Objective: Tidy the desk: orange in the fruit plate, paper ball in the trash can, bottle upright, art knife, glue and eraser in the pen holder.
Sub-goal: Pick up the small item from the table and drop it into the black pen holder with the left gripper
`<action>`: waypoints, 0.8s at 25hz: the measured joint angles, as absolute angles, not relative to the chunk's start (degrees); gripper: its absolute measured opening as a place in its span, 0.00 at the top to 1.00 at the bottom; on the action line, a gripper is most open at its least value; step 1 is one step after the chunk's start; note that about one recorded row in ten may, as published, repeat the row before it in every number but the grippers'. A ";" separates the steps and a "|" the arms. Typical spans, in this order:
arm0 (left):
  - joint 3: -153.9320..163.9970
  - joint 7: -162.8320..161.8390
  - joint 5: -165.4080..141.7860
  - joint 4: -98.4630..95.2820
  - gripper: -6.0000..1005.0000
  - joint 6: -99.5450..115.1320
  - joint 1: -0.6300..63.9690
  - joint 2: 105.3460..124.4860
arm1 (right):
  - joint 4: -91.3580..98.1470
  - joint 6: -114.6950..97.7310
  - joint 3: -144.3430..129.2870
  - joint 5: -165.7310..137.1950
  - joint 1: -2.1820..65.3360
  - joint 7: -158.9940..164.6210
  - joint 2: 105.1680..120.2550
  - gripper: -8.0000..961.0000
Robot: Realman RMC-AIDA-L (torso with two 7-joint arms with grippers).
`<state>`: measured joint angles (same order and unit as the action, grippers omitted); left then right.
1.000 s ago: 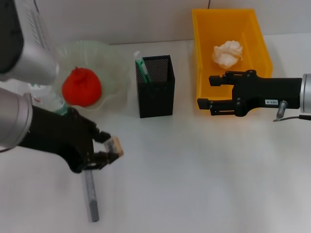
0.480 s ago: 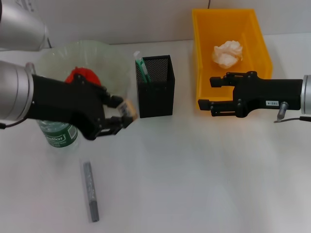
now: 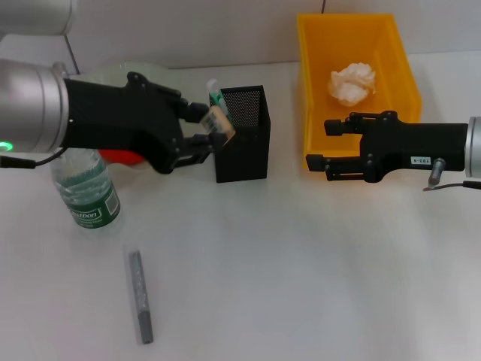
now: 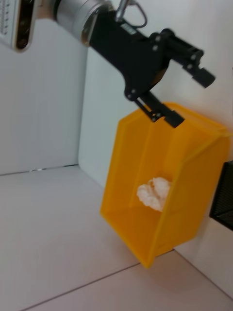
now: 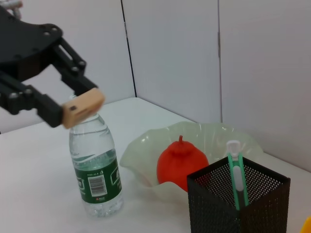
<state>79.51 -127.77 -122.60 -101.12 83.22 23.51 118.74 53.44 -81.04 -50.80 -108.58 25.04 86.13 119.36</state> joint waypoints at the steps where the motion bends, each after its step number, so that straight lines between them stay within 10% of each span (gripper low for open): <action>1: 79.87 -127.75 -122.32 -100.30 0.61 81.92 23.60 118.74 | 53.44 -81.04 -50.80 -108.57 25.04 86.13 119.36 0.20; 20: 85.37 -124.91 -120.18 -88.26 0.61 63.73 25.54 118.74 | 55.26 -86.51 -47.26 -102.12 21.28 82.67 119.23 0.20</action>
<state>85.37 -124.91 -120.18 -88.26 63.73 25.54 118.74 55.26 -86.51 -47.26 -102.12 21.28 82.67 119.23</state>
